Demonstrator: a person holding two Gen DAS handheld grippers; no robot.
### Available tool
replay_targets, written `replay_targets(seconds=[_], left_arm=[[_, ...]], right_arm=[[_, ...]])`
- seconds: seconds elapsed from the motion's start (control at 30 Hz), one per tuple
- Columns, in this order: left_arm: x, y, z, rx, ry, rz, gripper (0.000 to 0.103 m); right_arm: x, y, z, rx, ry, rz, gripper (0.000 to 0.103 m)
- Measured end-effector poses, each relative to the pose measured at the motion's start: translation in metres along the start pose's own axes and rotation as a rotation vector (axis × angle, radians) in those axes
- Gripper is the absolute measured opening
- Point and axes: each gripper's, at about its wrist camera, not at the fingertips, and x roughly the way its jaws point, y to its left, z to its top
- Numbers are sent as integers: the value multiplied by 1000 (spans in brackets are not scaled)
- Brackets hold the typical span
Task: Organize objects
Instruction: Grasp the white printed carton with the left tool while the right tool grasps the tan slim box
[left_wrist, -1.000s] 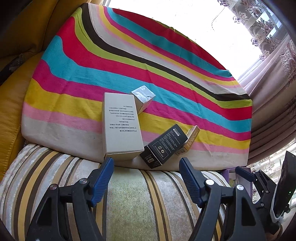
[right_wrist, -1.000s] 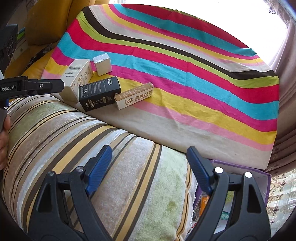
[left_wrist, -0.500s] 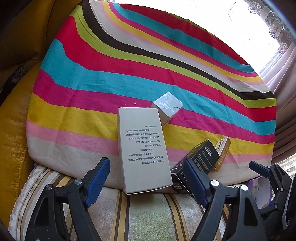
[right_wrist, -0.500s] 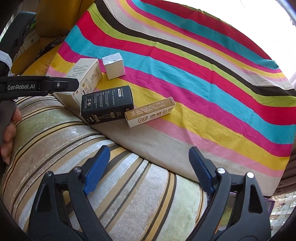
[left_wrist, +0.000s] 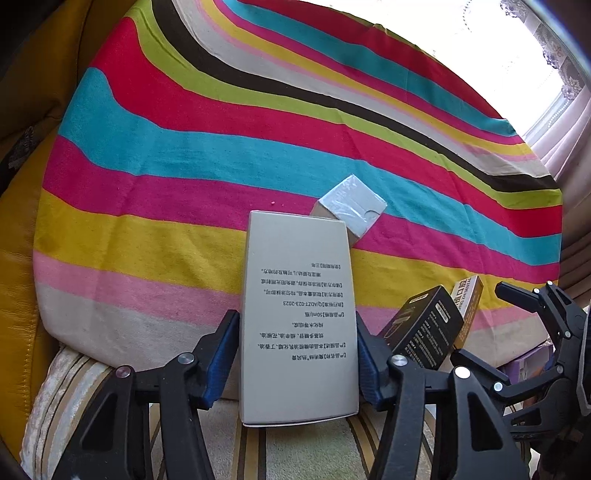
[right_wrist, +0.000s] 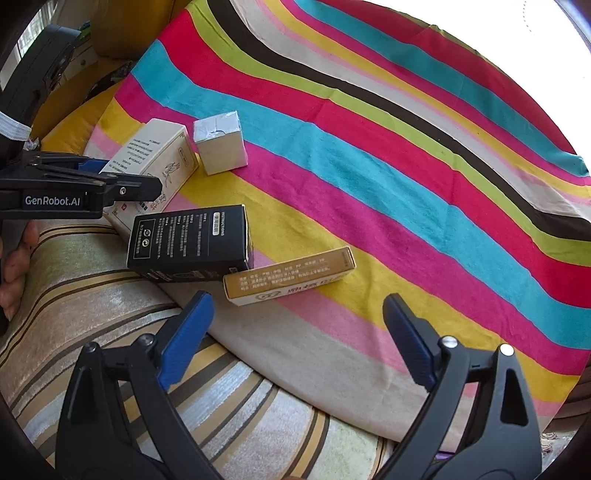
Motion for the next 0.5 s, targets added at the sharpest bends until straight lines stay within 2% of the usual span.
replay_targets(seconds=[0.1,0.5], left_arm=[[4,4,0,-18,12,-12,54],[0,3,0,-17,-31,-36,53]], right_arm=[[7,-1,5,-18,12,3,94],[31,-8,14,-21,38,11,94]])
